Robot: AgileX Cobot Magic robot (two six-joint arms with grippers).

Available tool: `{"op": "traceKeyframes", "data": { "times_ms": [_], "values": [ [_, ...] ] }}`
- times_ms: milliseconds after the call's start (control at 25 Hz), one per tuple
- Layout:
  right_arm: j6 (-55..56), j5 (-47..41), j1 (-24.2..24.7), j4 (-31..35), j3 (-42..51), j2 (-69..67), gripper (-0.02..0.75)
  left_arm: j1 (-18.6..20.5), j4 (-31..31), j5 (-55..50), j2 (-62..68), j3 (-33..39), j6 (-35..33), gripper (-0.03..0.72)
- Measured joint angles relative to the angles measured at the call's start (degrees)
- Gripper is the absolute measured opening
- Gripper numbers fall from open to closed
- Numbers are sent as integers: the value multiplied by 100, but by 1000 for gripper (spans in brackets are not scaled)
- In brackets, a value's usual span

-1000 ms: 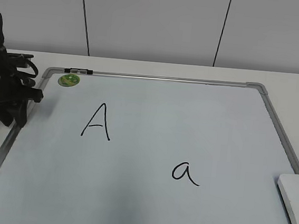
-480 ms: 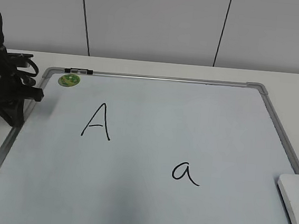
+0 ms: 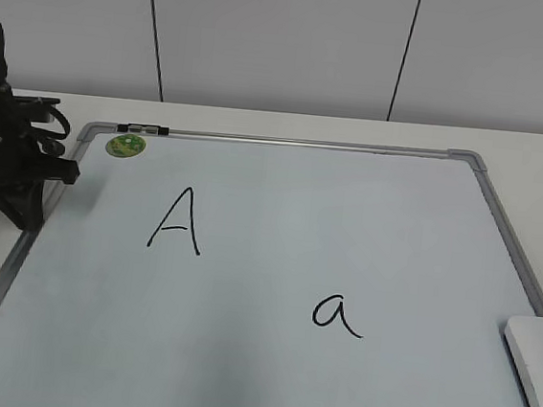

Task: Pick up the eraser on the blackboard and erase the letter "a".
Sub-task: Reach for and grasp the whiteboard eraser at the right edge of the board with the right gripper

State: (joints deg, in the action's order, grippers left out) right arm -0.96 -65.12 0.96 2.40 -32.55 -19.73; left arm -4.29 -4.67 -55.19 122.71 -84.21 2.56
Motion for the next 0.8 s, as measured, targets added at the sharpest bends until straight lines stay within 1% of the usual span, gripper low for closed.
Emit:
{"op": "traceKeyframes", "data": {
  "times_ms": [160, 400, 560, 600, 680, 800],
  "values": [
    [0, 0, -59, -41, -377, -1517, 519, 0, 0, -5, 0, 0, 0, 34],
    [0, -21, -83, 142, -817, -3151, 519, 0, 0, -5, 0, 0, 0, 36],
    [-52, 92, -83, 52, -974, -4039, 519, 0, 0, -5, 0, 0, 0, 39],
    [-63, 125, -83, 35, -971, -4069, 519, 0, 0, -5, 0, 0, 0, 39],
    [-62, 413, -83, -50, -994, -4516, 519, 0, 0, -5, 0, 0, 0, 39],
    [-74, 729, -83, -61, -1006, -4824, 519, 0, 0, -5, 0, 0, 0, 41]
  ]
}}
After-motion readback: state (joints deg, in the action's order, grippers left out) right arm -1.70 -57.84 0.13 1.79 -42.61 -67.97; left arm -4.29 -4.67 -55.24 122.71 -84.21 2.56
